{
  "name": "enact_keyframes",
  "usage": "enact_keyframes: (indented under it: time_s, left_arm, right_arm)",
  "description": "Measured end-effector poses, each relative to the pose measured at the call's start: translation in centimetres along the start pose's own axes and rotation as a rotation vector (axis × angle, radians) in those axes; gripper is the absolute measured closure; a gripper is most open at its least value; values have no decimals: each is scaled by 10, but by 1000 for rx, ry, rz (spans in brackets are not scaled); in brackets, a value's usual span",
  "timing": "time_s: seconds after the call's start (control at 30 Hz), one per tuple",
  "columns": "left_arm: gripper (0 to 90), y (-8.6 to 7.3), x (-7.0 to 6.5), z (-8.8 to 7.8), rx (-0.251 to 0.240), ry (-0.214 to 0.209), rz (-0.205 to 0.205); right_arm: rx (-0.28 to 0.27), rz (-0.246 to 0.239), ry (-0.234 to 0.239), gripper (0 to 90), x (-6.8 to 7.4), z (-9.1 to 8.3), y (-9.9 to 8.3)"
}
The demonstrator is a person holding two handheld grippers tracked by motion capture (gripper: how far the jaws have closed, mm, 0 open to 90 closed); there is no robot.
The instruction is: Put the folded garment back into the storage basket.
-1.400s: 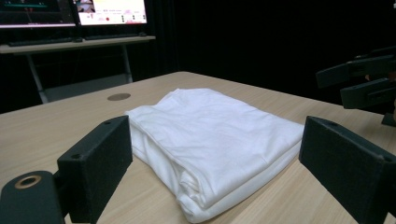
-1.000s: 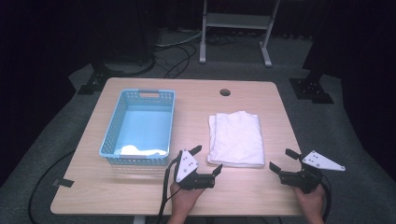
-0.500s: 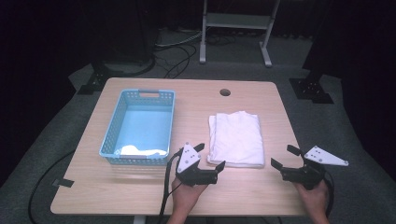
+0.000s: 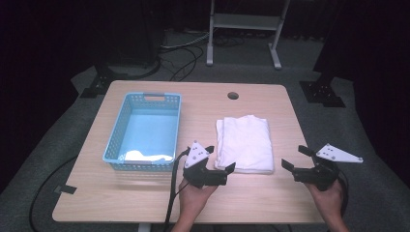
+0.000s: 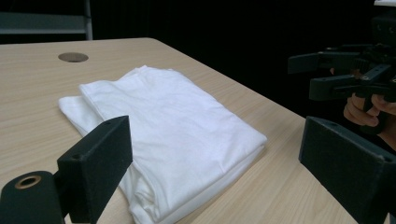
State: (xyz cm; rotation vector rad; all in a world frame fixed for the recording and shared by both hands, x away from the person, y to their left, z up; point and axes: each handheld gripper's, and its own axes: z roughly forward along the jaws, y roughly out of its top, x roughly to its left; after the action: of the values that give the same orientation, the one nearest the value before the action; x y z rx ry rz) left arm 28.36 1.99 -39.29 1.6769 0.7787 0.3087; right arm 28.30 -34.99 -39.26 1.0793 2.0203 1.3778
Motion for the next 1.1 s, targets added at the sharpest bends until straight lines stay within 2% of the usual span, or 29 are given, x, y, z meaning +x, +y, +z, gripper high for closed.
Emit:
enact_keyframes:
  time_s: [0.43, 0.53, 0.57, 0.6, 0.77, 0.9, 1.1]
  left_arm:
    - [94, 11, 5, 8, 45, -16, -67]
    - [94, 15, 7, 11, 51, -29, -106]
    - [94, 15, 7, 11, 51, -29, -106]
    - [94, 17, 9, 13, 57, -37, -129]
    - [94, 23, 13, 18, 69, -53, -169]
    - [94, 26, 16, 20, 77, -50, -186]
    - [94, 31, 26, 24, 106, -45, -237]
  right_arm:
    - [54, 28, 8, 115, -3, 4, 25]
    - [66, 41, 10, 116, -4, 6, 31]
    - [72, 45, 9, 116, -5, 6, 32]
    - [76, 50, 10, 115, -6, 7, 34]
    - [106, 64, 8, 115, -10, 11, 41]
    - [122, 64, 11, 115, -12, 15, 48]
    - [148, 68, 19, 115, -15, 22, 55]
